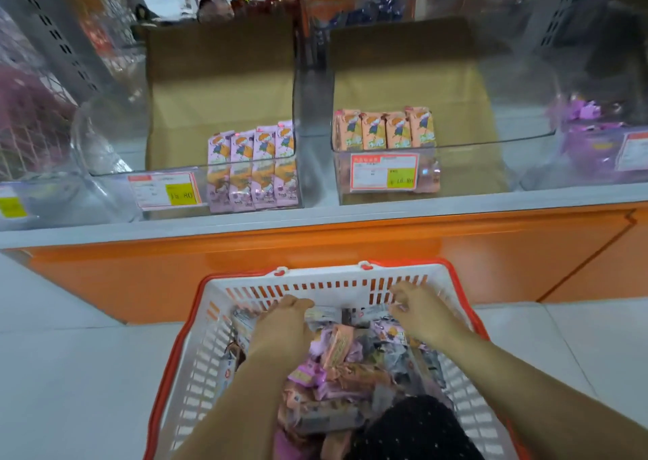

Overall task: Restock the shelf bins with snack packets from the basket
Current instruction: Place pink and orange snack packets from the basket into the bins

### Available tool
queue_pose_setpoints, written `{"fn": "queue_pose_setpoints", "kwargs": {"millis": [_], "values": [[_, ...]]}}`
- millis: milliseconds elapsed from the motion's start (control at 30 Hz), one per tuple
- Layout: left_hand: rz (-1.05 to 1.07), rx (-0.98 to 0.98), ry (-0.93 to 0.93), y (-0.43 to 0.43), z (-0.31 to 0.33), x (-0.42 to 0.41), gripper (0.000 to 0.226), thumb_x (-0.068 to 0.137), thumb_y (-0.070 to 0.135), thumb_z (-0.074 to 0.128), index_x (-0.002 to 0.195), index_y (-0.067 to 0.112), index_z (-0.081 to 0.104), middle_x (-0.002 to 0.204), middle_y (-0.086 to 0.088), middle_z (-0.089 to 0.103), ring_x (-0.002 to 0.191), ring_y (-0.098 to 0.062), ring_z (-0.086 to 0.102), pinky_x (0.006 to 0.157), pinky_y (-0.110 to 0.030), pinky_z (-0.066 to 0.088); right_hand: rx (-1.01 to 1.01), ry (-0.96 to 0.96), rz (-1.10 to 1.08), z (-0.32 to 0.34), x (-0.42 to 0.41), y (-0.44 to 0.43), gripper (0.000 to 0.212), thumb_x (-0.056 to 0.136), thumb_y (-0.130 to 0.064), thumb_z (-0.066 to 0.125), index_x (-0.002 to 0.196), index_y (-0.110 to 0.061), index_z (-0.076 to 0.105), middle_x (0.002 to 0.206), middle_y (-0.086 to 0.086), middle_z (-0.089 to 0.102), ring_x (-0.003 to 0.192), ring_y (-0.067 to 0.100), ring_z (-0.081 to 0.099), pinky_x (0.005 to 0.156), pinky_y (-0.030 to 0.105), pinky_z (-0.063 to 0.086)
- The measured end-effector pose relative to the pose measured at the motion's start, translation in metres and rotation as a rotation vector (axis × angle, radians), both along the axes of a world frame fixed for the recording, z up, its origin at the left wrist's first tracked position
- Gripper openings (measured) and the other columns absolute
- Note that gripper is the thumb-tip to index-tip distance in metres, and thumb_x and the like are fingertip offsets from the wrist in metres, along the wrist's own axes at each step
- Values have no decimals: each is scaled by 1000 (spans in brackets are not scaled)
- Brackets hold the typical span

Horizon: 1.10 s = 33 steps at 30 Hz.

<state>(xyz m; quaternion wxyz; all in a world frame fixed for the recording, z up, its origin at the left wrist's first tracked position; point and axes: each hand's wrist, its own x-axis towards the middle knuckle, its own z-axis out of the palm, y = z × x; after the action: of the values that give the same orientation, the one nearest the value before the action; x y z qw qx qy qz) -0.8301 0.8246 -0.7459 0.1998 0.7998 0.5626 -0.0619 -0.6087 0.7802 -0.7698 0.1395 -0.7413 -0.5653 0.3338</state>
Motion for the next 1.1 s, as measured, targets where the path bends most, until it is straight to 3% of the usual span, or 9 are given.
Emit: {"fn": "queue_pose_setpoints", "kwargs": {"millis": [67, 133, 233, 300, 400, 600, 733, 967, 1100], "values": [[10, -62, 45, 8, -16, -4, 47, 98, 18, 42, 143, 27, 35, 148, 1, 32, 132, -21, 37, 105, -37, 38, -57, 0, -30, -22, 2, 7, 12, 95, -15, 52, 105, -16, 57, 97, 13, 65, 83, 20, 63, 79, 33, 51], [2, -90, 51, 11, -31, -4, 48, 97, 17, 42, 144, 25, 35, 151, 1, 30, 135, -21, 34, 109, -37, 34, -127, -43, -76, -43, 3, 16, 25, 95, -14, 50, 72, -20, 41, 80, 6, 53, 66, 9, 50, 55, 15, 40], [-38, -120, 86, 12, -49, -6, 53, 97, 17, 41, 147, 26, 28, 154, 2, 24, 140, -20, 25, 116, -39, 22, -240, -85, -146, -69, 2, 28, 18, 95, -17, 49, 98, -1, 57, 117, 31, 53, 97, 34, 57, 61, 18, 40], [-71, -156, 126, 12, -59, -10, 54, 99, 23, 39, 149, 29, 20, 157, 4, 17, 142, -20, 19, 117, -40, 19, -233, -103, -135, -78, 0, 29, 34, 93, -19, 52, 119, 2, 57, 129, 26, 51, 114, 36, 54, 87, 36, 48], [-106, -189, 170, 15, -62, -13, 54, 101, 29, 37, 150, 30, 15, 159, 6, 8, 145, -21, 13, 118, -42, 15, -160, -163, -177, -79, -7, 25, 44, 85, -27, 63, 124, -8, 57, 130, 13, 53, 114, 26, 53, 97, 35, 46], [-100, -236, 195, 18, -57, -10, 55, 100, 32, 37, 151, 30, 16, 160, 3, 2, 146, -23, 7, 119, -44, 9, -148, -304, -64, -67, -7, 23, 23, 85, -36, 64, 89, -13, 61, 101, 5, 55, 101, 21, 53, 87, 32, 45], [-85, -220, 150, 16, -45, -4, 50, 99, 27, 40, 147, 26, 28, 156, 0, 21, 143, -23, 19, 115, -43, 14, -82, -253, -20, -43, -5, 24, 41, 88, -38, 59, 59, -15, 41, 69, 1, 45, 64, 14, 46, 61, 25, 40], [120, -333, -326, 16, -17, 8, 34, 99, 21, 45, 132, 18, 52, 114, 3, 60, 90, -11, 55, 78, -22, 44, 24, 160, -152, 21, -2, 10, 53, 84, -42, 66, 53, -8, 40, 49, 4, 32, 44, 13, 31, 52, 27, 27], [327, -497, -697, 10, 26, 17, 28, 97, 33, 51, 119, 19, 60, 107, 4, 60, 96, -15, 57, 75, -26, 41, 30, 273, -204, 60, -9, -2, 46, 86, -49, 60, 96, -6, 71, 83, 16, 67, 67, 17, 58, 73, 38, 50]]}}
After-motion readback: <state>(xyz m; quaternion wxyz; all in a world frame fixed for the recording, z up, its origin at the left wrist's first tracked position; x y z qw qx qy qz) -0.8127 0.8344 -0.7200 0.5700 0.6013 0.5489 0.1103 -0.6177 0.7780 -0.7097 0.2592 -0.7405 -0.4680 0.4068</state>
